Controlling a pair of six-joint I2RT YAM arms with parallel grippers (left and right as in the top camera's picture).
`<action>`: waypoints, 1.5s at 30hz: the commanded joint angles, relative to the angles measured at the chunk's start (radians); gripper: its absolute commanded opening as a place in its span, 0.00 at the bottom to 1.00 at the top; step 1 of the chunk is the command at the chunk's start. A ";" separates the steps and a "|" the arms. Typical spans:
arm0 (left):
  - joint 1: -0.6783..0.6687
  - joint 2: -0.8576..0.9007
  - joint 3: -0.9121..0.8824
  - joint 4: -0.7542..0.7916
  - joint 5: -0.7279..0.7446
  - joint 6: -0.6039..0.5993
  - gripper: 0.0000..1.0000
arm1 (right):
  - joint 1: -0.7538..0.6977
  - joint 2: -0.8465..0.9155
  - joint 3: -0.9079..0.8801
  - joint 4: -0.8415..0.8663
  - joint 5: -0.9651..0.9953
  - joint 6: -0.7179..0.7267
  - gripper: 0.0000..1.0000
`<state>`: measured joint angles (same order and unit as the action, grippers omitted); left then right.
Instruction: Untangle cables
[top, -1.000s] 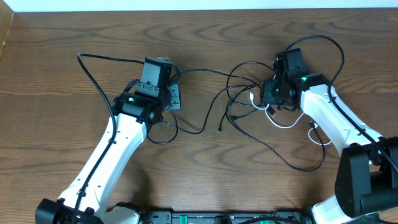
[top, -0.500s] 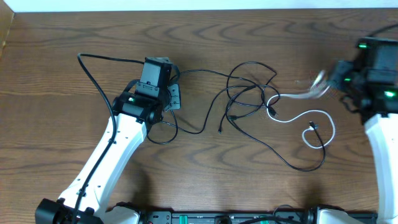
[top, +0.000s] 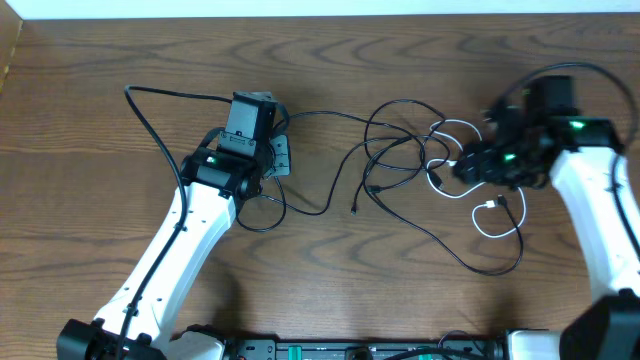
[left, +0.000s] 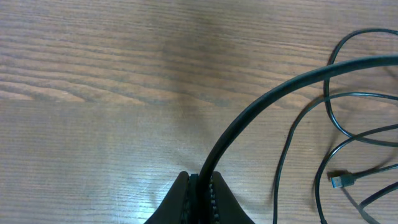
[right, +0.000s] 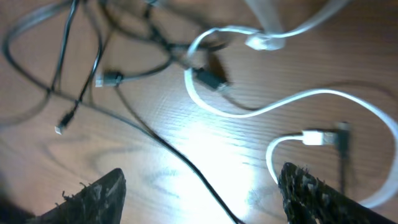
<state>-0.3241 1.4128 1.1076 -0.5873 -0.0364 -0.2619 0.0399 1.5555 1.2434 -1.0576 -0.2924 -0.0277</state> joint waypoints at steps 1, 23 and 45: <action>-0.002 0.007 0.009 -0.003 -0.016 0.006 0.07 | 0.070 0.055 -0.020 0.011 0.066 -0.102 0.76; -0.002 0.007 0.009 -0.003 -0.016 0.006 0.08 | 0.216 0.186 -0.238 0.441 0.347 -0.038 0.50; -0.002 0.007 0.009 -0.003 -0.016 0.006 0.07 | 0.216 0.089 -0.261 0.431 0.282 0.087 0.01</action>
<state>-0.3241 1.4128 1.1076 -0.5877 -0.0364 -0.2619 0.2462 1.7245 0.9714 -0.5976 0.0296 0.0311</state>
